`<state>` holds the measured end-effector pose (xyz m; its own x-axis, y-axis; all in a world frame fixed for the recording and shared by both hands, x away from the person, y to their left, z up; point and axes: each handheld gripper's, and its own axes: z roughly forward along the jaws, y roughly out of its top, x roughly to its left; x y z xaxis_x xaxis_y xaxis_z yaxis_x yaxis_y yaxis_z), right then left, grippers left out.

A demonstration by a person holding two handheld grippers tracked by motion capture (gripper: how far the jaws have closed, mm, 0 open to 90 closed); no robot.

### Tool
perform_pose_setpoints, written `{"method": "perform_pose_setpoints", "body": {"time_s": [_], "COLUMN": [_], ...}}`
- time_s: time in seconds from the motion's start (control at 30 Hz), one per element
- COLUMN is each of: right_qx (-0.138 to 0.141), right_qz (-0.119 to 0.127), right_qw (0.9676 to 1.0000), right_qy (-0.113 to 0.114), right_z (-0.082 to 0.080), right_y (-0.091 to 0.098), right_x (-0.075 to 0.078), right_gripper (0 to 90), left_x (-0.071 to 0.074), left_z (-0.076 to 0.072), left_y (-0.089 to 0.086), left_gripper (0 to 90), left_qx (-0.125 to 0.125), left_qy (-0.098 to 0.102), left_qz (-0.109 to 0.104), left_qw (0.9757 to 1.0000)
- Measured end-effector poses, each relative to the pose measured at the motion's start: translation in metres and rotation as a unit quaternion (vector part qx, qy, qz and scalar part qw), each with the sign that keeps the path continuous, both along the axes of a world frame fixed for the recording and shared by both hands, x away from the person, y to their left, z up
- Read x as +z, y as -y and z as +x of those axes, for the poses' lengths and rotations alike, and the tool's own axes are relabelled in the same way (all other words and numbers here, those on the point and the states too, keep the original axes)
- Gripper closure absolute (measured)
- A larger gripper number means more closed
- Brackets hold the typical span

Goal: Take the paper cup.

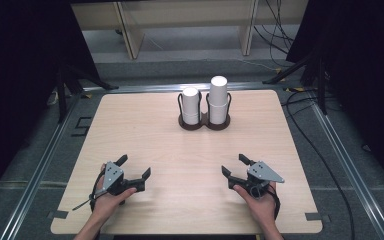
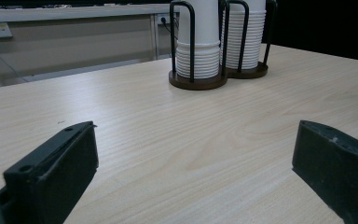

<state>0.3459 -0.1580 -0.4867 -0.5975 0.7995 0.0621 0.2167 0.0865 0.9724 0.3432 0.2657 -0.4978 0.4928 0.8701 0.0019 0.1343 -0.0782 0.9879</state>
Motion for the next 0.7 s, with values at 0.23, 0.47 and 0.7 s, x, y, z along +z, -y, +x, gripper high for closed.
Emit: {"method": "perform_pose_setpoints", "body": {"time_s": [0.23, 0.47, 0.7], "right_qx": [0.014, 0.016, 0.004], "right_qz": [0.016, 0.015, -0.009], "right_qw": [0.9997, 0.9996, 0.9996], "right_qy": [0.012, 0.016, 0.026], "right_z": [0.005, 0.011, 0.017], "right_y": [0.000, -0.007, -0.012], "right_x": [0.006, 0.020, 0.036], "right_gripper": [22.9, 23.7, 24.5], "left_x": [0.000, 0.009, 0.021], "left_z": [0.005, 0.021, 0.053], "left_y": [0.002, 0.014, 0.029], "left_gripper": [0.0, 0.0, 0.0], "left_qx": [-0.006, -0.031, -0.029], "left_qy": [-0.012, -0.007, -0.005], "left_qz": [-0.012, 0.016, 0.010], "left_qw": [0.9998, 0.9994, 0.9995]}}
